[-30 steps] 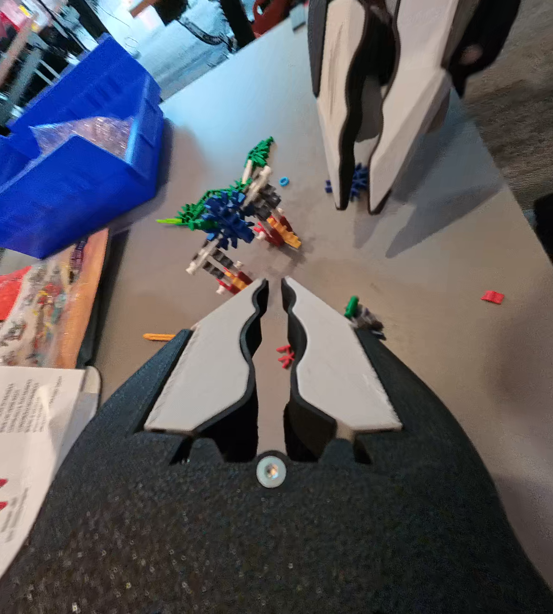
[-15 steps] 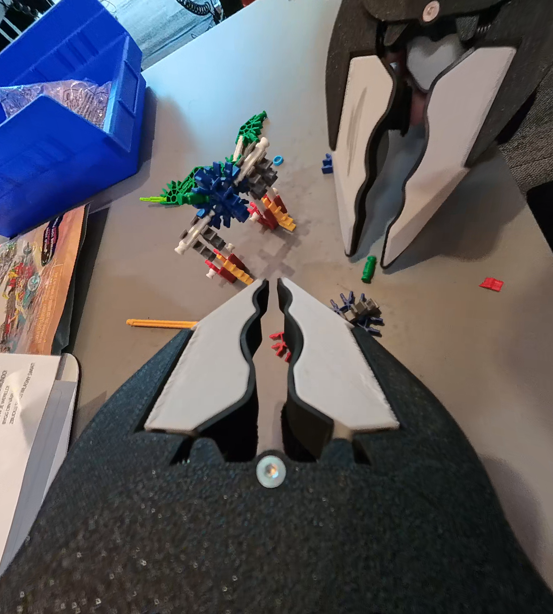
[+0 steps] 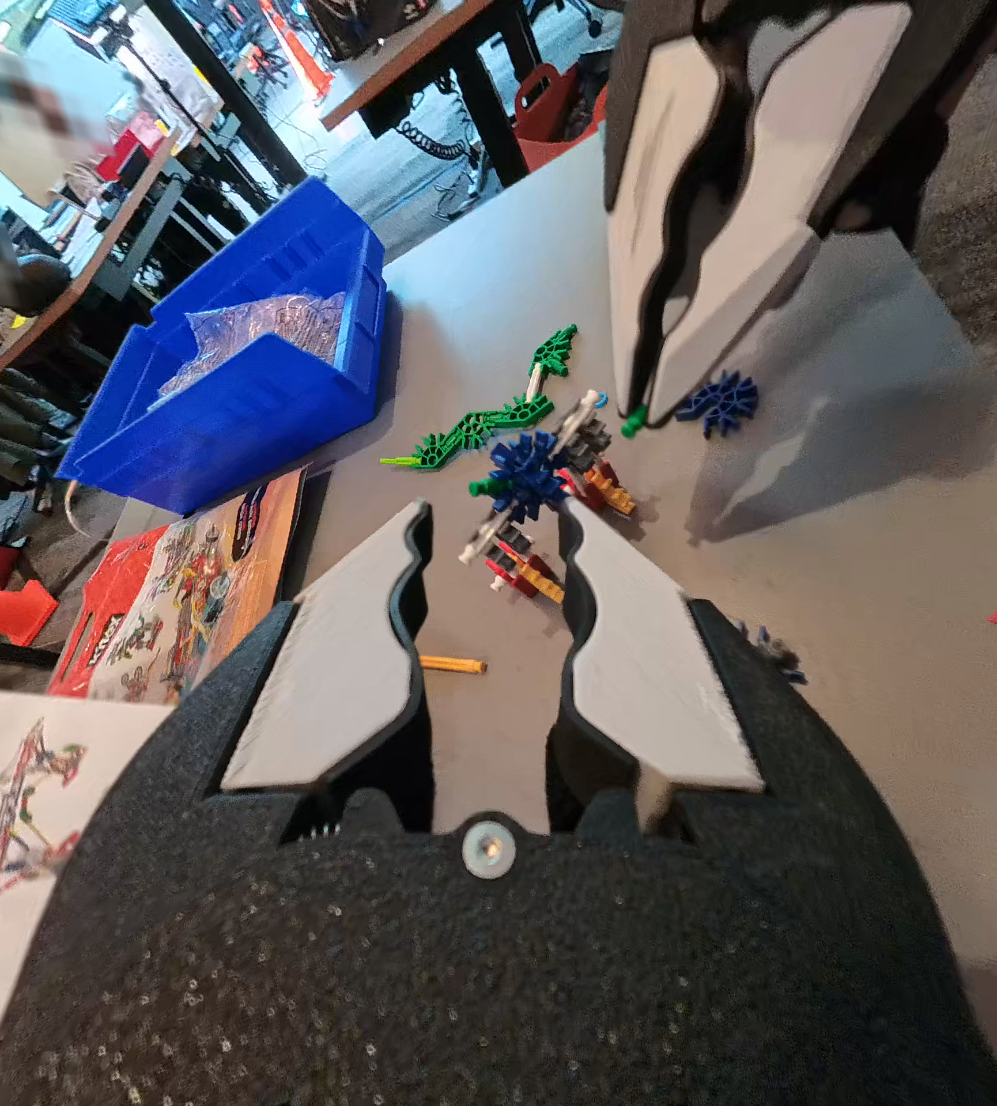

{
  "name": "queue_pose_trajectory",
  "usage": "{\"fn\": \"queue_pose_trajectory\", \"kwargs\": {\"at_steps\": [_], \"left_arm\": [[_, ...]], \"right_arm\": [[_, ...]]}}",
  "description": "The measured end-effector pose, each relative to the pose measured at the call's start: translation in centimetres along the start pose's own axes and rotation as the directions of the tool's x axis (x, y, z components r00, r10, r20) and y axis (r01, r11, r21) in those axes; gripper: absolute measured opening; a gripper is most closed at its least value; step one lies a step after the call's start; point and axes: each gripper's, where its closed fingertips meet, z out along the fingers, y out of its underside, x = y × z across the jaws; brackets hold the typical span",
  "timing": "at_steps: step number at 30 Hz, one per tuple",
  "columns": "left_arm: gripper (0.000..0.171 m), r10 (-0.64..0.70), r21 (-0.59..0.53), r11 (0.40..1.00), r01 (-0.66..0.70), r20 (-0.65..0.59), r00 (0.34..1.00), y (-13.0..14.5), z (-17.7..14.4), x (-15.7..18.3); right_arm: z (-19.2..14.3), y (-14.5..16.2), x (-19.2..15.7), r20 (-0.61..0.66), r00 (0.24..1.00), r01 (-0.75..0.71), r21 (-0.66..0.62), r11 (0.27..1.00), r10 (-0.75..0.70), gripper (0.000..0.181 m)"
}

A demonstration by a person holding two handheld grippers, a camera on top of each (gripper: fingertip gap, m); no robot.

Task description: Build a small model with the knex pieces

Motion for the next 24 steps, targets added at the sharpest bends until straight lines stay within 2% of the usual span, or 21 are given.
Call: {"fn": "queue_pose_trajectory", "kwargs": {"at_steps": [4, 7, 10, 15, 18, 24], "left_arm": [[0.050, 0.009, -0.019, 1.000, -0.011, -0.083, 0.997, 0.1, 1.8, -0.3], [0.049, 0.004, -0.018, 1.000, -0.007, -0.127, 0.992, 0.1, 2.8, 0.1], [0.043, -0.029, -0.002, 1.000, 0.029, -0.170, 0.985, 0.0, 3.3, 0.6], [0.038, -0.058, 0.019, 0.998, 0.062, -0.165, 0.985, -0.2, 3.8, 0.7], [0.035, -0.057, 0.028, 0.998, 0.063, -0.157, 0.986, -0.4, 4.1, 0.9], [0.034, -0.033, 0.039, 0.999, 0.038, -0.116, 0.993, -0.5, 4.5, 0.8]], "right_arm": [[-0.8, -1.3, 2.5, -0.057, 0.998, 0.015, -0.002, 1.000, -0.015, 0.005], [-0.5, -1.8, 2.8, 0.005, 1.000, 0.006, -0.023, 1.000, -0.006, 0.005], [0.0, -1.4, 3.7, 0.008, 0.999, 0.038, -0.088, 0.995, -0.037, 0.005], [0.0, -1.7, 4.6, 0.079, 0.997, 0.021, -0.119, 0.993, -0.011, 0.005], [0.5, -1.0, 4.3, 0.145, 0.989, 0.027, -0.183, 0.983, 0.000, 0.005], [0.6, -0.9, 5.0, 0.170, 0.985, 0.038, -0.241, 0.970, 0.003, 0.005]]}}
